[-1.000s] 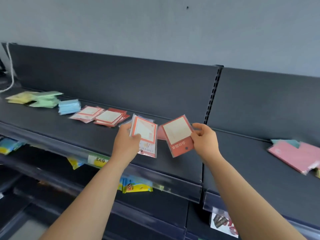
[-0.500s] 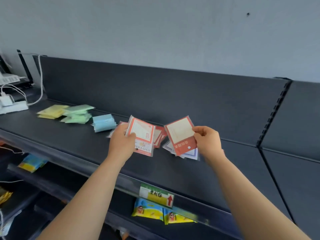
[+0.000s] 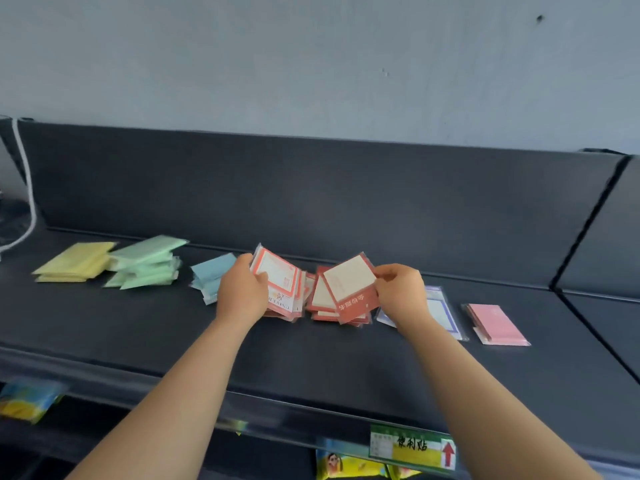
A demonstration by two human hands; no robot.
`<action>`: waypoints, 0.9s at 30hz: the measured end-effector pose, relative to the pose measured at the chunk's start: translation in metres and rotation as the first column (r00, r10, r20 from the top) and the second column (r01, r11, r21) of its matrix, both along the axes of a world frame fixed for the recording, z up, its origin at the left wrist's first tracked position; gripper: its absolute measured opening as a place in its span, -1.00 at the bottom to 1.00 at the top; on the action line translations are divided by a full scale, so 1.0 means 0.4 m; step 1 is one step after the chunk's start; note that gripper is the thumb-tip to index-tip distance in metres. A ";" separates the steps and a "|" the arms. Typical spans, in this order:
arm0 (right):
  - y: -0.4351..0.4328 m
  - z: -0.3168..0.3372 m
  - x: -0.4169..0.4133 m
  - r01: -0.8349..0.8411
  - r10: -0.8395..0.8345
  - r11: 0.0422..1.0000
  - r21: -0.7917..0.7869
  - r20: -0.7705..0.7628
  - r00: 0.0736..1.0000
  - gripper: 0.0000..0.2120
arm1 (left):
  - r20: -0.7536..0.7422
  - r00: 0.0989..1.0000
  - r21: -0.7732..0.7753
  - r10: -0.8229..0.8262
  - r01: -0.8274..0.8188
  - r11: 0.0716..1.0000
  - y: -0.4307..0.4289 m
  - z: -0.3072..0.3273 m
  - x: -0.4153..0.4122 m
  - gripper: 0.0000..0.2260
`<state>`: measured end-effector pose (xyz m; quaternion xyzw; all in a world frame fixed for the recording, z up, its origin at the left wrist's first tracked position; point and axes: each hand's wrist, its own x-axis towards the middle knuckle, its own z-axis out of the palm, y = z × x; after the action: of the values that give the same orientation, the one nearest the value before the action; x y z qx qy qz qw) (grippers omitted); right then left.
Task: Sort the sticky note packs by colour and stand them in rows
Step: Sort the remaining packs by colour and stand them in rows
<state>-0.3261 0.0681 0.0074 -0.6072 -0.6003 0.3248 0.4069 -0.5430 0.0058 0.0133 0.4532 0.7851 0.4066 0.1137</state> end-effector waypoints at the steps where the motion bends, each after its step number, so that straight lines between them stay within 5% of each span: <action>1: -0.003 0.002 -0.003 -0.013 0.013 1.000 0.007 0.045 0.999 -0.70 | -0.043 0.999 -0.012 0.005 -0.005 1.000 0.000 -0.003 0.002 -0.78; 6: -0.006 -0.005 -0.021 -0.004 -0.001 1.000 0.014 0.352 0.936 -0.92 | -0.249 0.967 -0.078 -0.054 0.035 0.996 0.021 -0.025 -0.011 -0.70; 12: -0.007 -0.011 -0.035 -0.021 0.010 1.000 0.012 0.584 0.812 -0.78 | -0.434 0.898 -0.127 -0.074 0.020 0.992 0.018 -0.026 -0.007 -0.69; 20: -0.034 -0.002 0.028 -0.093 0.000 0.984 0.153 0.519 0.855 -0.74 | -0.464 0.877 -0.040 -0.126 0.121 0.992 0.004 0.014 0.075 -0.66; 27: -0.066 0.021 0.187 -0.095 -0.091 0.956 0.278 0.588 0.804 -0.72 | -0.467 0.844 0.057 -0.263 0.326 0.944 -0.008 0.043 0.272 -0.67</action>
<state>-0.2513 0.0419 0.0157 -0.6103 -0.7393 0.0257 0.2833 -0.4341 0.0026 0.0304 0.6573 0.6814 0.3192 -0.0421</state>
